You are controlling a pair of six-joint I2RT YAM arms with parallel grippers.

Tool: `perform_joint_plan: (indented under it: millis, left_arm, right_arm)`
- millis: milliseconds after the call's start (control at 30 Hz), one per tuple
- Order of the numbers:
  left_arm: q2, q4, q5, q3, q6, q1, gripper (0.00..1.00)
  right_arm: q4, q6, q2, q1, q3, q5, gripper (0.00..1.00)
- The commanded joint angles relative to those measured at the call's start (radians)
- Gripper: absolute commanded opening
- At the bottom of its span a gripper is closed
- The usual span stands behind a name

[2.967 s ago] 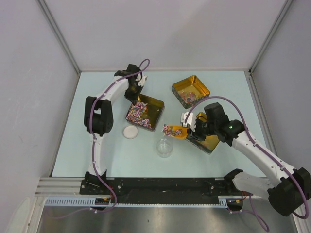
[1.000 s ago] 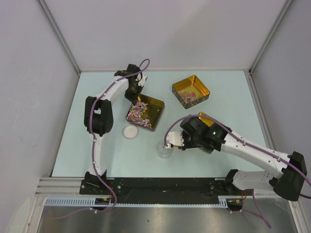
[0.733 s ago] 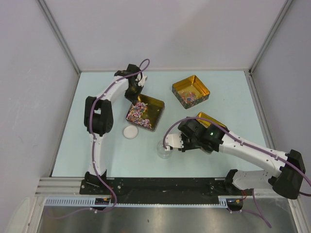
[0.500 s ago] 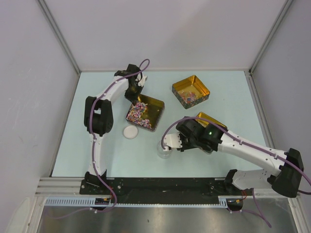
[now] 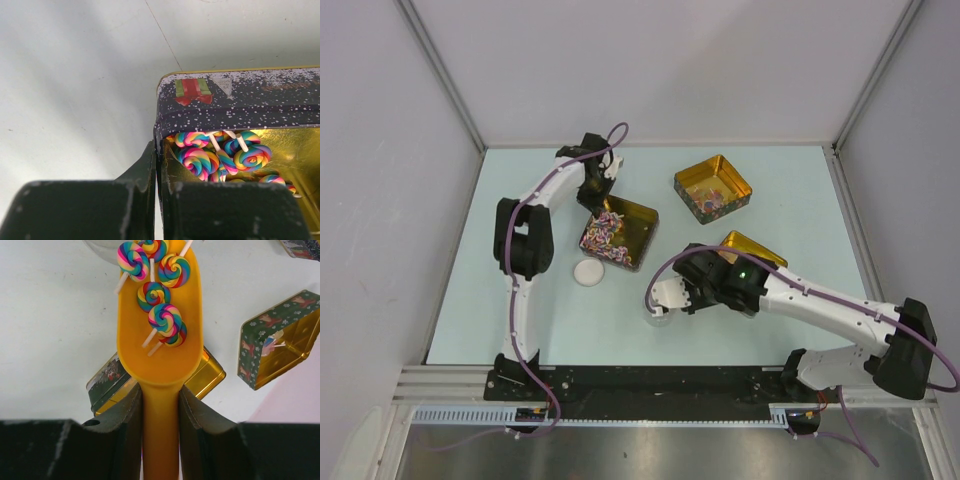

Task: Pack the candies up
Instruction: Place the fake candies in the packing bottle.

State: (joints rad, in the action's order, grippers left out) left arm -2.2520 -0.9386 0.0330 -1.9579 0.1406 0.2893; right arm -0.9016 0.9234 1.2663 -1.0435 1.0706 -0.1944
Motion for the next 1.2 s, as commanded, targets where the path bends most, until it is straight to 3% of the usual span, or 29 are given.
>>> perform_joint_plan:
  millis: [0, 700, 1167]
  left_arm:
    - [0.019, -0.016, 0.033, -0.052, -0.001, -0.006, 0.0]
    - [0.009, -0.017, 0.036, -0.058, -0.001, -0.006, 0.0]
    - [0.014, -0.019, 0.05, -0.061, -0.003, -0.003, 0.0]
  right_arm:
    - [0.004, 0.028, 0.01, -0.016, 0.04, -0.056, 0.0]
    - [0.018, 0.071, 0.054, -0.079, 0.042, -0.154, 0.0]
    - [-0.002, 0.072, 0.028, -0.035, 0.184, -0.109, 0.0]
